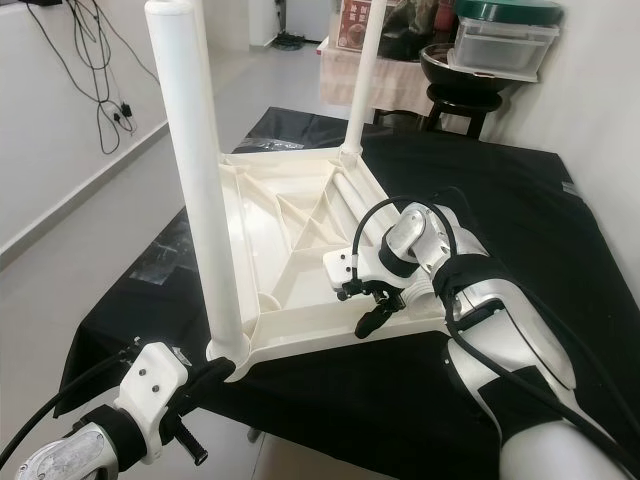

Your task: Building children table

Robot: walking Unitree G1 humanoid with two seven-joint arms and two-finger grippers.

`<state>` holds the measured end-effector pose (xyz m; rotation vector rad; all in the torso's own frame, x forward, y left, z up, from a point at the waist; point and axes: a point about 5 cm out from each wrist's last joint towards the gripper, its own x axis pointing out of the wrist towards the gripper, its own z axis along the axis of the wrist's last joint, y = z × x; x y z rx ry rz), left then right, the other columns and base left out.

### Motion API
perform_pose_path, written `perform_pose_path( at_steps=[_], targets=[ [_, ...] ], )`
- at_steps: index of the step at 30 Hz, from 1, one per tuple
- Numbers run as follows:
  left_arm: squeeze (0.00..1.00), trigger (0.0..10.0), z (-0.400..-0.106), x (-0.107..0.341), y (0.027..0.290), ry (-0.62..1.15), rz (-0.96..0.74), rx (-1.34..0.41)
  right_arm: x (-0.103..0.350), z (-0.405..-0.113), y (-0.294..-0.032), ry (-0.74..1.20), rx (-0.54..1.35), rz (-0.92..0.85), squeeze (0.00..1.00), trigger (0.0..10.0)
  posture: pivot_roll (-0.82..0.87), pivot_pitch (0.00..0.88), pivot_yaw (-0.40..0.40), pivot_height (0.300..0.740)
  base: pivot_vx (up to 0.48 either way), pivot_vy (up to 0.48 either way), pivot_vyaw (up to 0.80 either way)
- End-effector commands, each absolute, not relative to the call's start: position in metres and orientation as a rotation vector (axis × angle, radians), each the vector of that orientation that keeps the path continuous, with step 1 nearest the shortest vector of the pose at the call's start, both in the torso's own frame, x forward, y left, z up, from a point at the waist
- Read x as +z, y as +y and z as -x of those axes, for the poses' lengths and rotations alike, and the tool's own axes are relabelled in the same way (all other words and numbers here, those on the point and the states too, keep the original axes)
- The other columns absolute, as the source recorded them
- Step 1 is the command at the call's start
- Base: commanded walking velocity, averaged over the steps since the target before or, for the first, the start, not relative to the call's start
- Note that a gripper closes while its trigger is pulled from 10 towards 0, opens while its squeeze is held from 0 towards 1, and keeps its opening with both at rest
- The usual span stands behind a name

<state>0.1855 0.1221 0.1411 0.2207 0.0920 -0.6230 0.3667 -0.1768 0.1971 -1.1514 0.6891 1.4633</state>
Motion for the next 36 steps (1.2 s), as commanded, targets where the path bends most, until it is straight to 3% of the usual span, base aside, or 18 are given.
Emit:
perform_pose_path(
  at_steps=[1,11,12,16,17,18,36],
  targets=[
    [0.00,10.0,-0.185,0.138,0.125,0.115,-0.236,-0.619,0.204,-0.368,-0.180,0.666,1.453,1.145,0.00,10.0,0.09,0.035,-0.086,0.740,0.000,0.000,0.00],
    [0.00,10.0,-0.187,0.137,0.124,0.113,-0.234,-0.620,0.174,-0.360,-0.185,0.789,1.467,1.220,0.00,9.6,0.08,0.032,-0.085,0.740,0.000,0.000,0.00],
    [0.00,10.0,-0.187,0.137,0.123,0.112,-0.235,-0.620,0.170,-0.359,-0.184,0.804,1.470,1.231,0.00,4.6,0.09,0.028,-0.085,0.740,0.000,0.000,0.00],
    [0.00,10.0,-0.187,0.136,0.123,0.112,-0.236,-0.621,0.167,-0.359,-0.182,0.809,1.470,1.240,0.00,5.1,0.09,0.027,-0.086,0.740,0.000,0.000,0.00],
    [0.00,10.0,-0.187,0.136,0.123,0.112,-0.236,-0.621,0.166,-0.359,-0.181,0.811,1.469,1.244,0.00,3.5,0.09,0.026,-0.086,0.740,0.000,0.000,0.00],
    [0.00,10.0,-0.187,0.136,0.123,0.112,-0.238,-0.620,0.164,-0.359,-0.178,0.804,1.466,1.251,0.00,0.0,0.09,0.023,-0.088,0.740,0.000,0.000,0.00],
    [0.00,10.0,-0.188,0.137,0.122,0.104,-0.241,-0.620,0.156,-0.358,-0.165,0.733,1.427,1.109,0.00,0.0,0.08,0.022,-0.089,0.740,0.000,0.000,0.00]
  ],
)
